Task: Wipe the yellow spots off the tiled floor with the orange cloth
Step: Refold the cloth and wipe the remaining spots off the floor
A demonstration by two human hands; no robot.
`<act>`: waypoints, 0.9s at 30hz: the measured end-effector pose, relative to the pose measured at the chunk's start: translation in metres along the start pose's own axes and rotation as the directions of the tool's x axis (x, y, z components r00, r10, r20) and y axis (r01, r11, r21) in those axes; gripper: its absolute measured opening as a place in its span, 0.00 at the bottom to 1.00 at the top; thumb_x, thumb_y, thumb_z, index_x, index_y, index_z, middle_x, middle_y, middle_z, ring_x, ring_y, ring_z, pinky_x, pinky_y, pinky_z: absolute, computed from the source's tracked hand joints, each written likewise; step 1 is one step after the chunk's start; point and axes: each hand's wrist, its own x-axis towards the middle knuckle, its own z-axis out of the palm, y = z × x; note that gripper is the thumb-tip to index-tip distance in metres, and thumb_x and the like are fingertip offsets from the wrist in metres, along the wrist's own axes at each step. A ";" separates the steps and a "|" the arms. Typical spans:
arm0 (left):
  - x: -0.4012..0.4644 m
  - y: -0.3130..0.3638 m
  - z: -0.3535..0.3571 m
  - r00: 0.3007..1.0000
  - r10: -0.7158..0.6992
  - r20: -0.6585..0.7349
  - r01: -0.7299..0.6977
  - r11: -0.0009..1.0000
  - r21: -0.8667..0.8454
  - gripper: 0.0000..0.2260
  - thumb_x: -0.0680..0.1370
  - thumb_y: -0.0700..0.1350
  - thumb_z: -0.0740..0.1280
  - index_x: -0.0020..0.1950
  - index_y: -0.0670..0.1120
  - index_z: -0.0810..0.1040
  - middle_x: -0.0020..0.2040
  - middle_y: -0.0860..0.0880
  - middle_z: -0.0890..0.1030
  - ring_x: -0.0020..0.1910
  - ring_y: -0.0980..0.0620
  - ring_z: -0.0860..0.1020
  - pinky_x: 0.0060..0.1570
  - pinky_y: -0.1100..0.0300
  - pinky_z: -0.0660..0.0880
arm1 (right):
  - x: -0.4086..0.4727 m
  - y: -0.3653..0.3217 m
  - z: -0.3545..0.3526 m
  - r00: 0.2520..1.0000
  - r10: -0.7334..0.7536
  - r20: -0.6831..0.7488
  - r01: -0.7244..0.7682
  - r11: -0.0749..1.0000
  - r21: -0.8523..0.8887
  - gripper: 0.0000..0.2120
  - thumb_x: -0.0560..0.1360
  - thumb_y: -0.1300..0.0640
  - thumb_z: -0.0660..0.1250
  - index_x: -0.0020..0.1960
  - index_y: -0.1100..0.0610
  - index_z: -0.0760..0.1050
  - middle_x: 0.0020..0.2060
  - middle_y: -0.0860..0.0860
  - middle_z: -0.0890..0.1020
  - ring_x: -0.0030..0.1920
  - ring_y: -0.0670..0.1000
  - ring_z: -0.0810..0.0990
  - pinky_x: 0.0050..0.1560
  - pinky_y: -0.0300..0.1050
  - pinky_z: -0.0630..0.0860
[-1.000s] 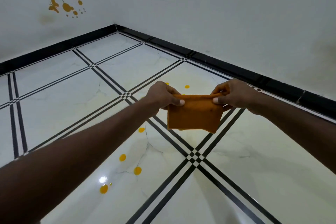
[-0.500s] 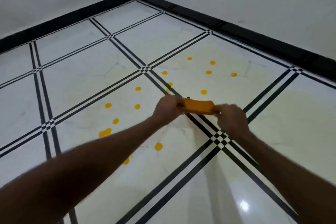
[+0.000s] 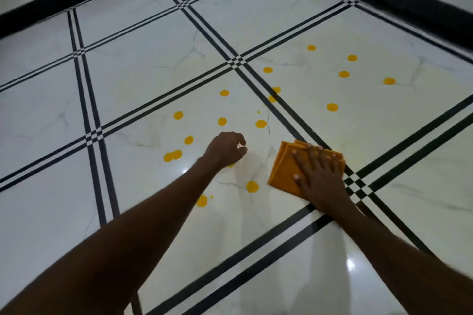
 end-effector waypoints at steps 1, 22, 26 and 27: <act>0.000 -0.015 0.001 0.999 -0.021 -0.047 0.020 1.000 -0.013 0.11 0.77 0.47 0.69 0.57 0.46 0.82 0.57 0.45 0.83 0.59 0.44 0.78 0.60 0.51 0.73 | -0.012 -0.001 0.007 0.994 0.088 -0.068 -0.086 0.996 0.036 0.34 0.81 0.35 0.46 0.83 0.46 0.50 0.82 0.59 0.56 0.81 0.65 0.54 0.77 0.70 0.50; -0.021 -0.225 -0.014 0.895 -0.437 -0.092 0.447 0.878 0.171 0.34 0.80 0.62 0.59 0.81 0.52 0.51 0.81 0.42 0.53 0.79 0.41 0.53 0.72 0.40 0.57 | 0.078 -0.167 0.040 0.958 -0.276 -0.078 0.280 0.959 0.039 0.36 0.78 0.35 0.54 0.83 0.44 0.52 0.82 0.57 0.57 0.81 0.64 0.54 0.78 0.68 0.48; -0.024 -0.241 -0.027 0.922 -0.378 -0.080 0.385 0.917 0.099 0.34 0.79 0.57 0.65 0.81 0.51 0.55 0.80 0.43 0.57 0.78 0.41 0.57 0.71 0.43 0.62 | 0.120 -0.097 0.018 0.989 0.087 -0.116 -0.082 0.996 0.043 0.35 0.79 0.35 0.50 0.83 0.47 0.51 0.81 0.59 0.60 0.80 0.65 0.55 0.78 0.70 0.49; -0.027 -0.245 -0.030 0.919 -0.384 -0.092 0.389 0.920 0.054 0.33 0.80 0.54 0.65 0.81 0.49 0.56 0.80 0.43 0.58 0.78 0.42 0.58 0.71 0.43 0.62 | 0.103 -0.091 0.012 0.982 0.145 -0.120 -0.136 0.988 0.079 0.36 0.79 0.36 0.50 0.84 0.47 0.49 0.81 0.60 0.58 0.80 0.66 0.54 0.77 0.72 0.49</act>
